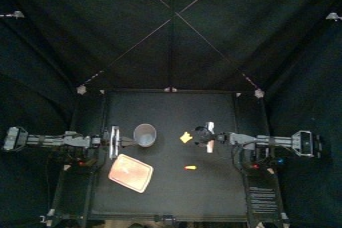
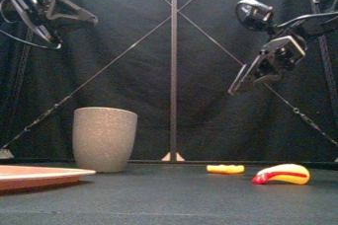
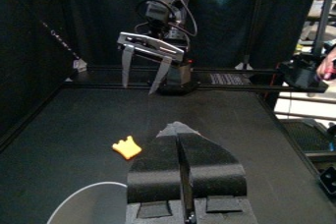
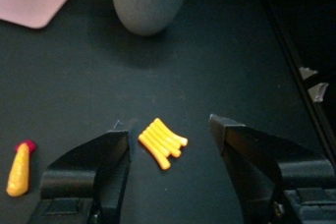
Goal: Pick the fries then place it on the pink plate
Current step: Pick the fries
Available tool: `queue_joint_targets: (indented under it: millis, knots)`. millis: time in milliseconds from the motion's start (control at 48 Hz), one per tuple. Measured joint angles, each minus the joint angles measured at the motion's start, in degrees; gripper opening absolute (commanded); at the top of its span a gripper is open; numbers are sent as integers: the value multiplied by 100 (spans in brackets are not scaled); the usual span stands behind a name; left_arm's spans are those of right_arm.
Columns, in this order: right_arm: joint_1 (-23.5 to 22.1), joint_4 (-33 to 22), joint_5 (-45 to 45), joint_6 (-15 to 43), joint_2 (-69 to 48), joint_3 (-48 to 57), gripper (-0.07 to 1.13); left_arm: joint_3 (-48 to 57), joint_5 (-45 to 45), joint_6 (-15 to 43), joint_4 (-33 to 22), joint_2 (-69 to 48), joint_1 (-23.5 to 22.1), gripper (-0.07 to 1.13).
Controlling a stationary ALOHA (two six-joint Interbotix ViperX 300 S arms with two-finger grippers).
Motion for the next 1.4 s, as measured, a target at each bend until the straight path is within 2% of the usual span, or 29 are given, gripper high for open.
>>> queue_joint_targets:
  millis: [333, 583, 750, 854, 1000, 1208, 1312, 1396]
  knots:
    - [0, -167, 1468, -193, 1802, -1213, 92, 0, 9, -9, 0, 132, 9, 0]
    - [0, -299, 2241, -501, 2716, -1890, 92, 97, 0, 0, 0, 132, 0, 0]
    - [9, -281, 2944, -510, 3050, -2347, 92, 158, 9, 0, 0, 132, 0, 0]
    - [35, -97, 3103, -475, 3164, -2505, 92, 185, 9, 0, 9, 123, 0, 0]
    - [299, 308, 3472, -360, 3199, -2672, 93, 193, 0, 0, 9, 123, 0, 0]
    - [914, 1063, 4887, -132, 3226, -3226, 95, 193, 0, 0, 9, 114, 9, 0]
    - [1002, 1116, 5388, 97, 3375, -3507, 97, 193, -18, 0, 18, 114, 18, 0]
    - [1002, 1011, 5810, 26, 3542, -3683, 97, 185, -18, 0, 9, 105, 18, 0]
